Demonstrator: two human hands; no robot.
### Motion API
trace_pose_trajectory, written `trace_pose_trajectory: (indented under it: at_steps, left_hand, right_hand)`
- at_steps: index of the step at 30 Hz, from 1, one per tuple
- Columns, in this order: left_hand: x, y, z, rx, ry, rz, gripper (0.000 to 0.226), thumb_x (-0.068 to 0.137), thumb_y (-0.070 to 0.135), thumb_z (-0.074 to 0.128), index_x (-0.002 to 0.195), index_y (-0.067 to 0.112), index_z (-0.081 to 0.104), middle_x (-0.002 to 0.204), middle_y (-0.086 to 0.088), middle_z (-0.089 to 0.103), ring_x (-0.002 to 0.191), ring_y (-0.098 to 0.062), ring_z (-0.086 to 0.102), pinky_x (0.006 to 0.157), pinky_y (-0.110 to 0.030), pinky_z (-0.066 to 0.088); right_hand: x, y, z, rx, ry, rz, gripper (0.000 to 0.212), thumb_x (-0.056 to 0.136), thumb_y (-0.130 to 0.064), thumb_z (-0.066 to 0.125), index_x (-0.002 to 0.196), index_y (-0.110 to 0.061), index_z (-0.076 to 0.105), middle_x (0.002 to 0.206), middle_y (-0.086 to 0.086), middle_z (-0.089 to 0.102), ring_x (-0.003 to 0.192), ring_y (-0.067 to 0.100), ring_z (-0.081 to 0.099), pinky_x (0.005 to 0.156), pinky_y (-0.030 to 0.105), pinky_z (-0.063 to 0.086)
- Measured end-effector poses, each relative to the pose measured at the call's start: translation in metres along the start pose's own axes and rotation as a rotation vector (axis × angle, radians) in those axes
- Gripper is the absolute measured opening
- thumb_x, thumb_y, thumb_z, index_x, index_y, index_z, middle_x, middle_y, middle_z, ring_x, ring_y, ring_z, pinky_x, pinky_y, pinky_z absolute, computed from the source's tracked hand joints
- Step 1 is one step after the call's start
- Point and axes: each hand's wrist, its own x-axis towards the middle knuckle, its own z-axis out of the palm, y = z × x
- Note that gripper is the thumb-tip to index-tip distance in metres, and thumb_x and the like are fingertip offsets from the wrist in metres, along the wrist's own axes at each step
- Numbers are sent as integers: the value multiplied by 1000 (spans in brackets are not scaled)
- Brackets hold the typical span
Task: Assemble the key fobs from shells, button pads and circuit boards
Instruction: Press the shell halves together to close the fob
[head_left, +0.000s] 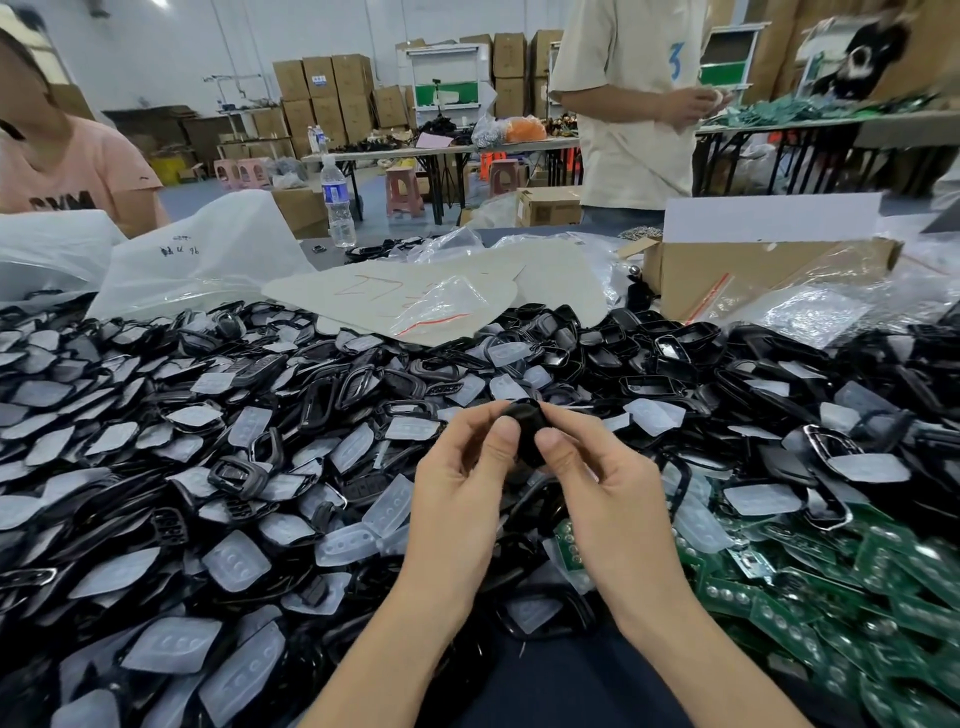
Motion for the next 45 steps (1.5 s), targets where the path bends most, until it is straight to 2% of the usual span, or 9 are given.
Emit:
trace_pose_trajectory:
  at_steps: [2, 5, 10, 15, 19, 26, 31, 38, 45]
  left_hand:
    - [0, -1, -1, 106, 45, 73, 12, 93, 31, 66, 102, 38, 70, 102, 11, 74, 95, -5, 68, 83, -22, 54]
    - [-1, -4, -3, 339, 87, 256, 28, 98, 23, 65, 106, 50, 63, 107, 16, 67, 101, -6, 65, 84, -22, 51]
    - [1, -7, -9, 598, 71, 547, 21, 98, 18, 62, 116, 29, 64, 112, 13, 57, 100, -10, 63, 82, -13, 48]
    - [3, -4, -12, 543, 86, 451, 27, 97, 25, 66, 105, 49, 58, 109, 21, 61, 105, -3, 62, 81, -8, 45]
    - [4, -5, -12, 389, 117, 278, 14, 90, 39, 65, 98, 49, 61, 100, 21, 70, 100, -5, 67, 79, -13, 49]
    - [5, -5, -16, 617, 69, 540, 15, 97, 23, 64, 107, 34, 64, 106, 19, 60, 97, -7, 65, 81, -13, 48]
    - [6, -9, -20, 750, 65, 708, 12, 99, 24, 61, 107, 19, 68, 105, 13, 58, 93, -8, 62, 79, -21, 52]
    - [10, -12, -23, 735, 32, 737, 10, 98, 22, 61, 99, 14, 67, 104, 13, 58, 95, -5, 61, 81, -19, 50]
    - [10, -15, -23, 721, 31, 699, 10, 97, 25, 63, 98, 16, 68, 104, 15, 58, 96, -5, 62, 81, -16, 51]
  right_hand:
    - [0, 2, -1, -53, 15, -7, 27, 97, -26, 65, 97, -53, 68, 109, -26, 72, 106, -5, 66, 87, 9, 48]
    - [1, 3, -2, -126, 20, -39, 23, 97, -31, 64, 101, -54, 68, 110, -28, 70, 108, -5, 64, 86, 8, 46]
    - [1, 3, -2, -156, 10, -62, 21, 92, -42, 59, 107, -52, 68, 111, -26, 70, 109, -4, 64, 87, 7, 44]
    - [0, 2, -4, -109, -64, -31, 26, 93, -38, 60, 116, -44, 69, 113, -25, 71, 112, -6, 63, 91, 8, 44]
    - [-1, 1, -5, -142, -88, -15, 28, 94, -45, 57, 120, -49, 66, 107, -28, 71, 100, -6, 65, 83, 6, 43]
    - [0, 7, -6, -184, -61, -19, 33, 92, -53, 54, 121, -48, 68, 105, -25, 72, 97, -3, 67, 81, 7, 44]
    - [-1, 6, -6, -202, -24, -44, 23, 99, -41, 57, 111, -58, 67, 83, -27, 72, 74, 5, 66, 66, 10, 45]
    - [-2, 5, -5, -189, 4, -9, 29, 101, -32, 61, 109, -58, 69, 87, 5, 75, 79, 40, 61, 75, 48, 51]
    - [-1, 6, -6, -202, 20, 21, 27, 102, -28, 59, 107, -52, 73, 86, 8, 74, 77, 32, 64, 71, 43, 53]
